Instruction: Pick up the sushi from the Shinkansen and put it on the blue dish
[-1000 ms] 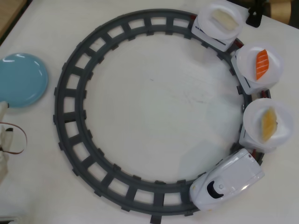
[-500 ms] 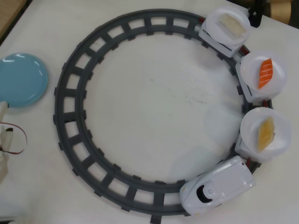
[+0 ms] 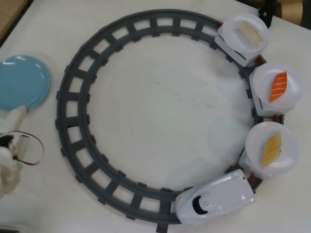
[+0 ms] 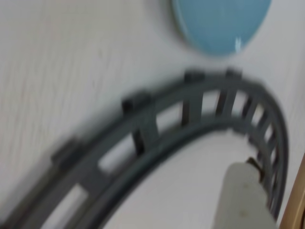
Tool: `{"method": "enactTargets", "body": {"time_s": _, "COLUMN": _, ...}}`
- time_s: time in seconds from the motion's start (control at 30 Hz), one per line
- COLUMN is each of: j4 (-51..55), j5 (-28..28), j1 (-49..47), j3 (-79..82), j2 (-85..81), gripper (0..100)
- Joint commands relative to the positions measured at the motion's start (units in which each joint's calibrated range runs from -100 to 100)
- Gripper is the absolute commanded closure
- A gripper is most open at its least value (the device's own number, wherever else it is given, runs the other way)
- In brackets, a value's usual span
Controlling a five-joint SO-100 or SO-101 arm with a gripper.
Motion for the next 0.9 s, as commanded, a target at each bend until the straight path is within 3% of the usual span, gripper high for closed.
{"method": "enactTargets", "body": {"time_s": 0.0, "j4": 1.16, "j5": -0.39, "j1": 13.13, "j3": -5.46, "j2": 0.20, "gripper": 77}}
{"method": "enactTargets", "body": {"time_s": 0.23, "j4": 5.33, "j5": 0.03, "j1": 34.97, "j3": -11.77, "j2": 0.20, "gripper": 77}}
{"method": "enactTargets", "body": {"time_s": 0.43, "j4": 8.55, "j5": 1.60, "j1": 47.91, "j3": -19.16, "j2": 1.19, "gripper": 77}}
{"method": "enactTargets", "body": {"time_s": 0.67, "j4": 12.20, "j5": 2.07, "j1": 58.12, "j3": -31.61, "j2": 15.30, "gripper": 77}}
{"method": "enactTargets", "body": {"time_s": 0.87, "j4": 13.73, "j5": -0.91, "j1": 59.97, "j3": -40.44, "j2": 26.66, "gripper": 77}}
